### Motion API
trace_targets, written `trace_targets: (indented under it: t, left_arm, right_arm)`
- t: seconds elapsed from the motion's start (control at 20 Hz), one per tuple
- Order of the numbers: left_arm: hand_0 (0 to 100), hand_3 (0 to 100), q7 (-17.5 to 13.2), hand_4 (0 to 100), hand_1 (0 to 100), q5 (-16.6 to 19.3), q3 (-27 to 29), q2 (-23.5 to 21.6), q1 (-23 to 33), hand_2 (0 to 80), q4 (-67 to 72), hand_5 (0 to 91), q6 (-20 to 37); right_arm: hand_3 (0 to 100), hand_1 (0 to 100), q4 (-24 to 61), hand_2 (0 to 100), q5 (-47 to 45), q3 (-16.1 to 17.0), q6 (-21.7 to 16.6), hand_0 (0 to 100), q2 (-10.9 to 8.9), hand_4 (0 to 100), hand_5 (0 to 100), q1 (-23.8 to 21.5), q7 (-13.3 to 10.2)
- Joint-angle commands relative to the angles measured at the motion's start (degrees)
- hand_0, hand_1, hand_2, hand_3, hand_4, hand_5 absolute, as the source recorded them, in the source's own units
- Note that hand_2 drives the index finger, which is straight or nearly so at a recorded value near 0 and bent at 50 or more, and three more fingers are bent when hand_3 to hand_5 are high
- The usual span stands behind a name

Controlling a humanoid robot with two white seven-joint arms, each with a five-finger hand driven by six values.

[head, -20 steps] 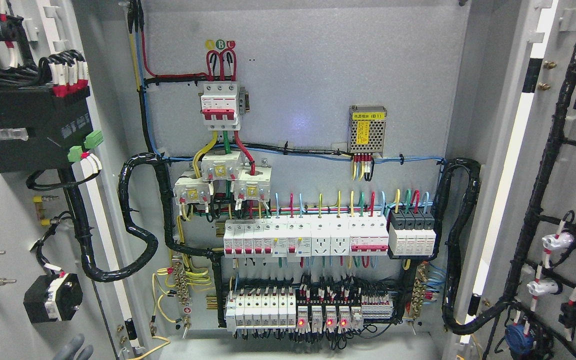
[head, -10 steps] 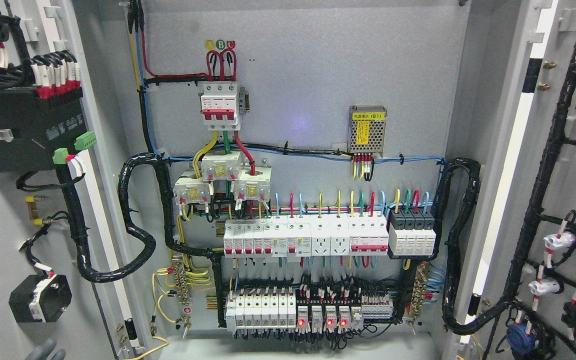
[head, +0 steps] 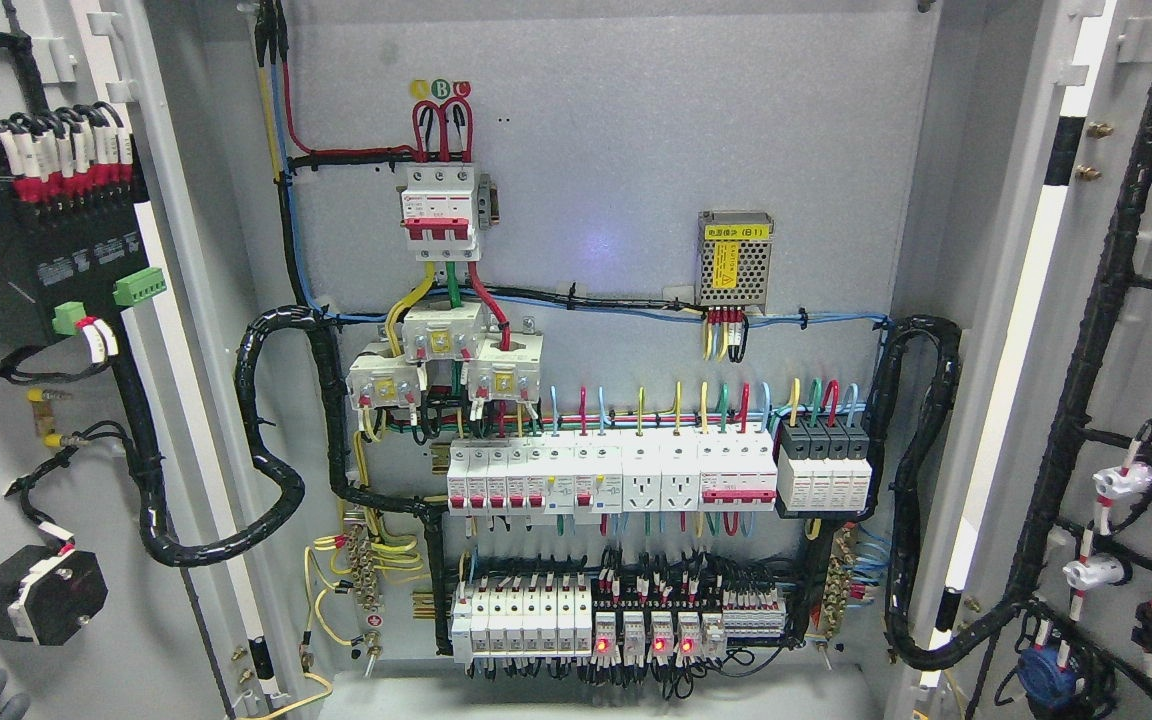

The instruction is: Open door with both hands

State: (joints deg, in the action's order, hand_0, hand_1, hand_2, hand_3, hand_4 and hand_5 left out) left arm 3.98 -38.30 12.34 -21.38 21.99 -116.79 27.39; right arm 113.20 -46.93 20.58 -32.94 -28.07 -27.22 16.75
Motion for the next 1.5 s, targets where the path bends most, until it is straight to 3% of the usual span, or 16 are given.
trace_targets:
  t: [0.0,0.1,0.35,1.45]
  left_arm:
    - [0,0,0.1,0,0,-5.5,8.1,-3.8,0.1,0.0,3.4,0.0,-1.4]
    - [0,0,0.1,0,0,-7.1,8.6,-4.3,0.1,0.0,4.2,0.0,-3.0]
    - [0,0,0.1,0,0,-7.2,8.6,-4.7,-0.4,0.0,6.3,0.0,-3.0]
    - [0,0,0.1,0,0,-10.5,10.7,-7.4,-1.4,0.0,11.0,0.0,-3.1]
  right_arm:
    - [0,0,-0.8,0,0.0,1.8,0.1,19,0.12,0,0,-0.6,0.0]
    - [0,0,-1.0,0,-0.1,2.1,0.1,19,0.12,0,0,-0.6,0.0]
    - [0,0,-1.3,0,-5.3,3.0,0.1,19,-0.14,0,0,-1.1,0.0]
    - [0,0,-0.9,0,-5.5,1.3,0.0,19,-1.20,0,0,-1.3,0.4]
